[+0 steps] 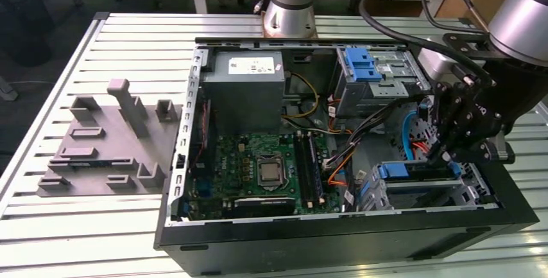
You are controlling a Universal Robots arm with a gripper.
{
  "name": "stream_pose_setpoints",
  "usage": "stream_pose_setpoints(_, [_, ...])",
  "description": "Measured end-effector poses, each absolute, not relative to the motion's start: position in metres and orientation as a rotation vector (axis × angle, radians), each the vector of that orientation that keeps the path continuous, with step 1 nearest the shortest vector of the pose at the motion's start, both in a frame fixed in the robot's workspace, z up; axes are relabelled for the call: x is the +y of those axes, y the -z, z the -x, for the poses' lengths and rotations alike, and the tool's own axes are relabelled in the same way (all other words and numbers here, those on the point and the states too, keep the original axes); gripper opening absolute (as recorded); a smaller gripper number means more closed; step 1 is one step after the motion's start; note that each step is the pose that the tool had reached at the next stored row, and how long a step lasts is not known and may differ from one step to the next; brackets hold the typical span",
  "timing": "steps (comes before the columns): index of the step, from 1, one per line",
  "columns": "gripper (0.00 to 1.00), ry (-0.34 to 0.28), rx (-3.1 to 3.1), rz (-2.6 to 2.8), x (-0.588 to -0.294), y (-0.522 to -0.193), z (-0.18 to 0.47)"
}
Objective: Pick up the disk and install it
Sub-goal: 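Insert the first disk wire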
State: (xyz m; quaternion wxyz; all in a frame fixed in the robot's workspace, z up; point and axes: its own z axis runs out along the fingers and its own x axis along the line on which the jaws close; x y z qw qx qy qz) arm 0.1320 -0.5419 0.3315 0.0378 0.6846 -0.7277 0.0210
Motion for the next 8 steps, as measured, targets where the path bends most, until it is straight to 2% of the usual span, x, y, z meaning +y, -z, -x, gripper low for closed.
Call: stream_pose_setpoints(8, [0.16,-0.050,-2.232,-2.101,-0.5422,-0.3295,-0.1322])
